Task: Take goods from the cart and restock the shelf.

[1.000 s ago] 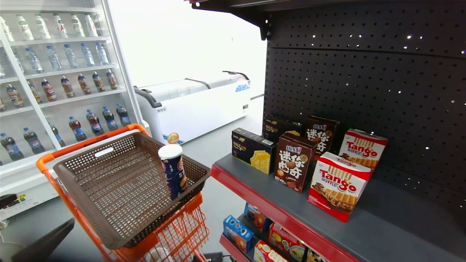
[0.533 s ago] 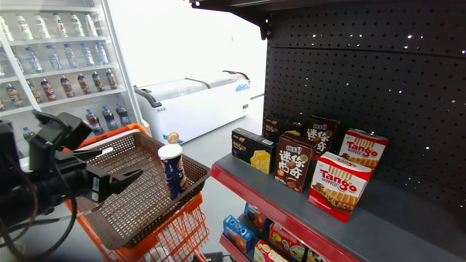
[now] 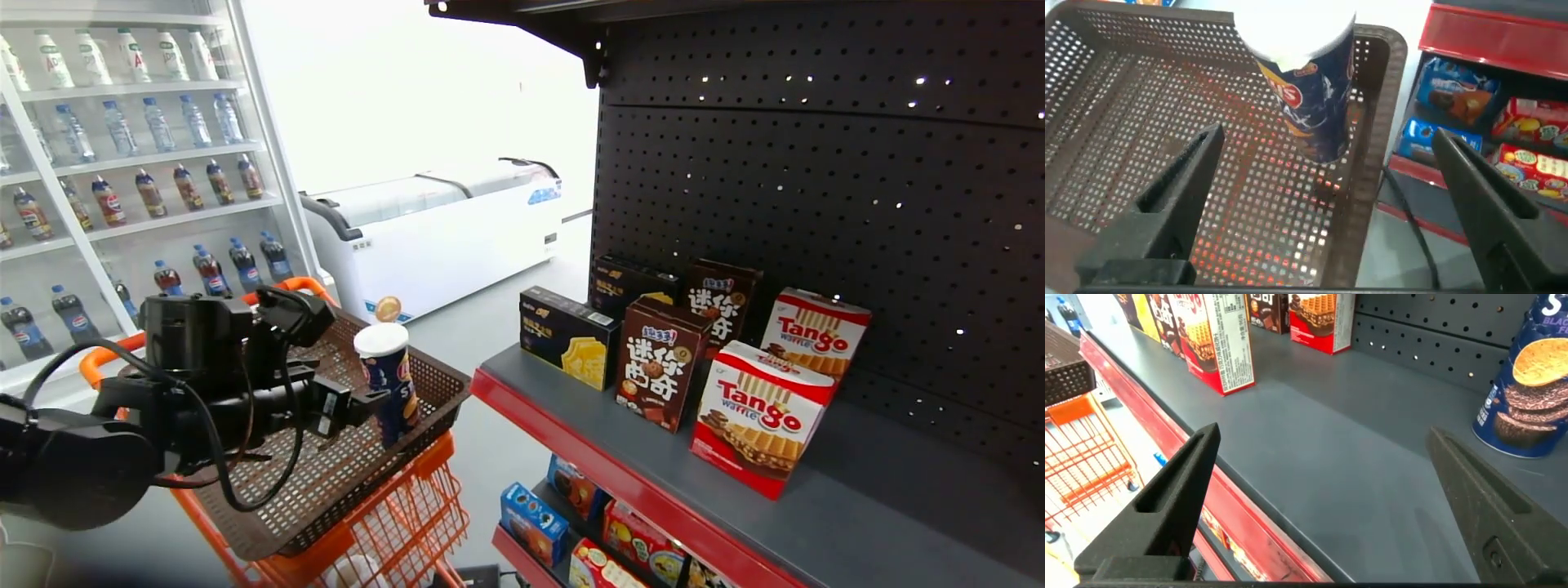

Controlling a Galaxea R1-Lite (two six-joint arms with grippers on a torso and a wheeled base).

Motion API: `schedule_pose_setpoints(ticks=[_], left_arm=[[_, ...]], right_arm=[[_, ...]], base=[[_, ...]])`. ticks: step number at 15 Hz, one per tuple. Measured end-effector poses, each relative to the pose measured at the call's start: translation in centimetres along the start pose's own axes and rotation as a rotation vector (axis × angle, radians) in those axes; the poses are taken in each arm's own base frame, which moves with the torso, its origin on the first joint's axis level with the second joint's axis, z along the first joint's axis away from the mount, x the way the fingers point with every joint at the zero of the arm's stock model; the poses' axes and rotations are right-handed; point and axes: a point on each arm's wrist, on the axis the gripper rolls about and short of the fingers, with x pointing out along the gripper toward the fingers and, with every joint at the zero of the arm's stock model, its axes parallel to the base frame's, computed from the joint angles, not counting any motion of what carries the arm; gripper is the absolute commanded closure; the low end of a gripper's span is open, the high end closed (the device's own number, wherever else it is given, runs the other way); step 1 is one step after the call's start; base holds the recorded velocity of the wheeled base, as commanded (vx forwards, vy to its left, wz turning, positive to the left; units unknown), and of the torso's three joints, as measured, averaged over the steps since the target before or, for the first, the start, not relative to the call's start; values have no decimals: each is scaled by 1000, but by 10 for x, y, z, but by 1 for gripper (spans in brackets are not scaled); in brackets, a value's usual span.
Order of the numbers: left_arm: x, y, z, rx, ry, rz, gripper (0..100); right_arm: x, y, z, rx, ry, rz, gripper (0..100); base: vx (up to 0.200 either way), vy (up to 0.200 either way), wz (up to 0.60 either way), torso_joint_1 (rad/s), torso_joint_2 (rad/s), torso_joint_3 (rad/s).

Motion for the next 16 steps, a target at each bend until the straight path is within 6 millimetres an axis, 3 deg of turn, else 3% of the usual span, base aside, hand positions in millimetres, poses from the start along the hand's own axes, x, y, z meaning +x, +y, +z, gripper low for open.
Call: schedule_pose_setpoints(ticks=[7,16], left_arm=[[61,4,-4,-20,-38,21,0],[100,0,-32,-22,-77,26,0]], right_arm=[[0,0,0,0,0,0,0],[0,0,0,0,0,0,0]], base=[[0,0,0,0,0,0],[0,0,0,0,0,0]])
